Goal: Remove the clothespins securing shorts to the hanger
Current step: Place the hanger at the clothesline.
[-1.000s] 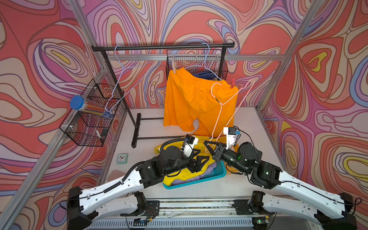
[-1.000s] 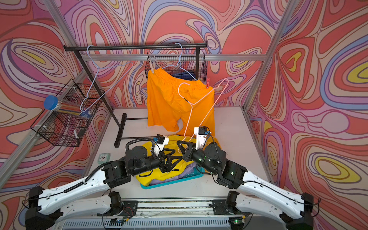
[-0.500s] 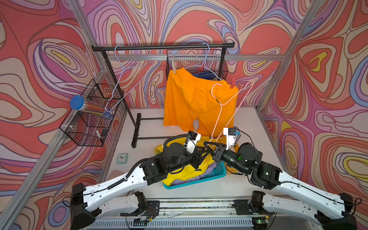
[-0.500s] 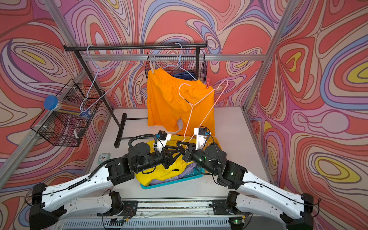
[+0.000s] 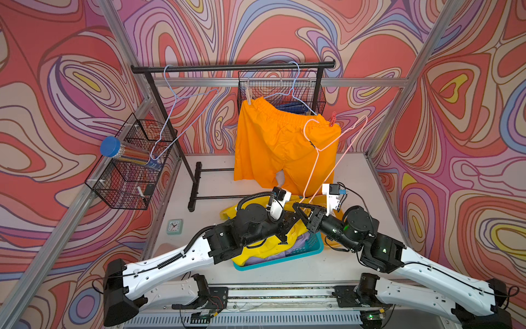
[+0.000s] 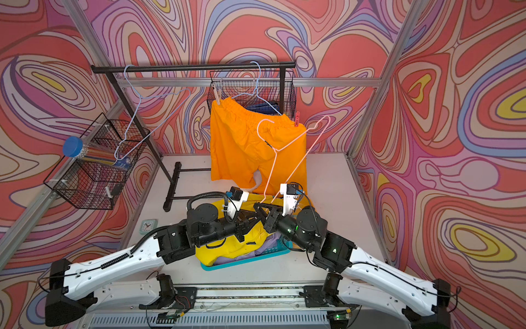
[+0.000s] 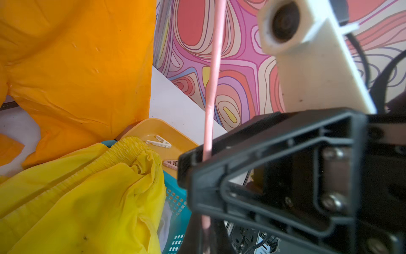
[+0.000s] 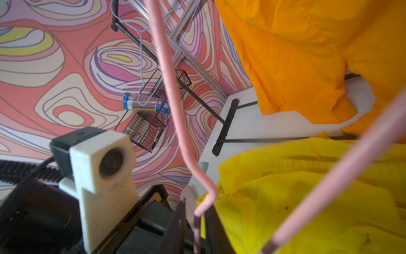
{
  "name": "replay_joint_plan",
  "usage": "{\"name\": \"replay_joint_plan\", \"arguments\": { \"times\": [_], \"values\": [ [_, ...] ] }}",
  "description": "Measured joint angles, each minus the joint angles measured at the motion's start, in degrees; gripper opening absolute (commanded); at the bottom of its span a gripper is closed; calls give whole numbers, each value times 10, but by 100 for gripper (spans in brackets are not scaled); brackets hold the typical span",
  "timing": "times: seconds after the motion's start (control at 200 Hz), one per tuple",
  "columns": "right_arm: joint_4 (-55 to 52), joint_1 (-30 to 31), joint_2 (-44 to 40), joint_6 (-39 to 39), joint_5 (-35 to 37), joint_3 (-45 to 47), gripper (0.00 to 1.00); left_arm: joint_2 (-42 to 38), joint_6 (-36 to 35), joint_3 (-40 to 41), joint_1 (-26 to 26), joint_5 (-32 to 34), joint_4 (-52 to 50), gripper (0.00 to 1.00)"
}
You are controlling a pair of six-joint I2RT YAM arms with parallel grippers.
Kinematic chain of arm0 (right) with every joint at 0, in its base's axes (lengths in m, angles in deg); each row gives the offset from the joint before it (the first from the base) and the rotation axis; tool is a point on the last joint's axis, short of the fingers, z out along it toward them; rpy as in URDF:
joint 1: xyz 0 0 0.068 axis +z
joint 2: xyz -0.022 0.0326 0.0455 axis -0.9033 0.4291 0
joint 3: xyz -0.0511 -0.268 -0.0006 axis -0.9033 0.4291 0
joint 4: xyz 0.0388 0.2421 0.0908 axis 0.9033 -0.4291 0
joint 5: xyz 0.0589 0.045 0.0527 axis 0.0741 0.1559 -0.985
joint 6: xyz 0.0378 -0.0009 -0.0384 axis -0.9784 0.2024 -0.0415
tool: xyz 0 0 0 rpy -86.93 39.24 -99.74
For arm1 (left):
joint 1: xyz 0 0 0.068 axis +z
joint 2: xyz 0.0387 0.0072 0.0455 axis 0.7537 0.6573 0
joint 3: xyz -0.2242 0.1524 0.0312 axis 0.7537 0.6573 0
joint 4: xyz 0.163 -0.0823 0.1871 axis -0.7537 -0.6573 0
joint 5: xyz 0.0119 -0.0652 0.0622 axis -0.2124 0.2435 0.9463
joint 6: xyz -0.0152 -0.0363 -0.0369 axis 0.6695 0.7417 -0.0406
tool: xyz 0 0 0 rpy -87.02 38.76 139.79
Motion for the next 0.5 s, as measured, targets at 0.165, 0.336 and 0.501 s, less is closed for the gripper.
{"name": "replay_joint_plan", "arguments": {
  "times": [0.165,0.336,0.501],
  "values": [
    [-14,0,-26,15,-1,0,49,-27,1,0,1,42,-13,0],
    [-45,0,-64,27,9,10,57,-60,-9,-14,1,76,-50,0],
    [-76,0,-114,36,33,31,60,-92,-17,-45,1,103,-96,0]
  ]
}}
